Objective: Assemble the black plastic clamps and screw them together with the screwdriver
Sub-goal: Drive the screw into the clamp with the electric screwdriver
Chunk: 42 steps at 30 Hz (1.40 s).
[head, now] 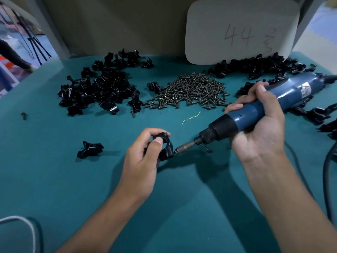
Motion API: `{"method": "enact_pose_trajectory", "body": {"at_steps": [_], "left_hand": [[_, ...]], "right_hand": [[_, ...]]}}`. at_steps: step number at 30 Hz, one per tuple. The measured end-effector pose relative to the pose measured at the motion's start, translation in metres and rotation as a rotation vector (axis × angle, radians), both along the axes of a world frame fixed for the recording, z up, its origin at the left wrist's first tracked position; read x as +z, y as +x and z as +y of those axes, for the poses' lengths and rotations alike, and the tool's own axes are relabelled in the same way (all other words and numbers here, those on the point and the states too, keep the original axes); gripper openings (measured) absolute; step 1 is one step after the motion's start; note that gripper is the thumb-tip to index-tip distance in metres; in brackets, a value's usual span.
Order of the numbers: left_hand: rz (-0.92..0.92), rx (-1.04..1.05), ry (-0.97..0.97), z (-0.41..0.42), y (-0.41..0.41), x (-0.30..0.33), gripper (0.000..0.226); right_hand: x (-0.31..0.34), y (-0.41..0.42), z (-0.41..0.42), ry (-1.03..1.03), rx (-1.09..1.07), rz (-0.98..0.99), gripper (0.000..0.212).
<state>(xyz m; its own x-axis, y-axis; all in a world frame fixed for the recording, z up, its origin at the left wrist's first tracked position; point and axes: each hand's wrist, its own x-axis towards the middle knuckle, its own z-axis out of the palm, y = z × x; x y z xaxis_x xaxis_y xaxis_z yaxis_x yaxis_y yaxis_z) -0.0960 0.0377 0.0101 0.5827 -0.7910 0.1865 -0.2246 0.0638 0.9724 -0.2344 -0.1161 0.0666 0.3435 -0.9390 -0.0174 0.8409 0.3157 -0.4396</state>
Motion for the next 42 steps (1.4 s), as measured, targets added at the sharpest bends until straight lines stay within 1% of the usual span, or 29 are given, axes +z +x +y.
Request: {"method": "enact_pose_trajectory", "body": {"at_steps": [2, 3, 7, 9, 12, 14, 16, 20, 25, 32, 39, 42], "left_hand": [[0.1, 0.003, 0.009, -0.003, -0.003, 0.0, 0.022], [0.179, 0.001, 0.011, -0.004, -0.004, 0.001, 0.019], [0.574, -0.082, 0.007, -0.007, -0.007, 0.006, 0.023], [0.677, -0.145, 0.077, -0.005, -0.006, 0.008, 0.023], [0.84, -0.251, 0.184, -0.001, -0.005, 0.012, 0.029], [0.909, -0.28, 0.218, 0.0, -0.004, 0.014, 0.029], [0.915, -0.285, 0.223, 0.001, -0.004, 0.015, 0.03], [0.843, -0.223, 0.21, 0.001, -0.006, 0.016, 0.03], [0.754, -0.17, 0.214, 0.001, -0.007, 0.017, 0.032], [0.744, -0.131, 0.192, 0.001, -0.01, 0.018, 0.03], [0.746, -0.1, 0.196, 0.002, -0.011, 0.019, 0.029], [0.741, -0.094, 0.193, 0.002, -0.012, 0.019, 0.03]], "right_hand": [[0.003, 0.0, 0.001, -0.03, -0.001, -0.02, 0.016], [0.004, 0.0, 0.002, -0.051, -0.002, -0.023, 0.016], [0.009, -0.002, 0.009, -0.125, 0.006, -0.035, 0.015], [0.013, -0.003, 0.012, -0.163, 0.001, -0.031, 0.015], [0.018, -0.004, 0.016, -0.229, -0.017, -0.029, 0.016], [0.02, -0.004, 0.019, -0.262, -0.014, -0.026, 0.015], [0.019, -0.003, 0.02, -0.259, -0.006, -0.021, 0.014], [0.016, 0.0, 0.019, -0.192, -0.022, 0.01, 0.013], [0.015, 0.002, 0.018, -0.176, -0.03, 0.023, 0.02], [0.014, 0.003, 0.019, -0.17, -0.038, 0.023, 0.023], [0.012, 0.004, 0.019, -0.169, -0.026, 0.017, 0.017], [0.011, 0.005, 0.019, -0.169, -0.026, 0.018, 0.018]]}}
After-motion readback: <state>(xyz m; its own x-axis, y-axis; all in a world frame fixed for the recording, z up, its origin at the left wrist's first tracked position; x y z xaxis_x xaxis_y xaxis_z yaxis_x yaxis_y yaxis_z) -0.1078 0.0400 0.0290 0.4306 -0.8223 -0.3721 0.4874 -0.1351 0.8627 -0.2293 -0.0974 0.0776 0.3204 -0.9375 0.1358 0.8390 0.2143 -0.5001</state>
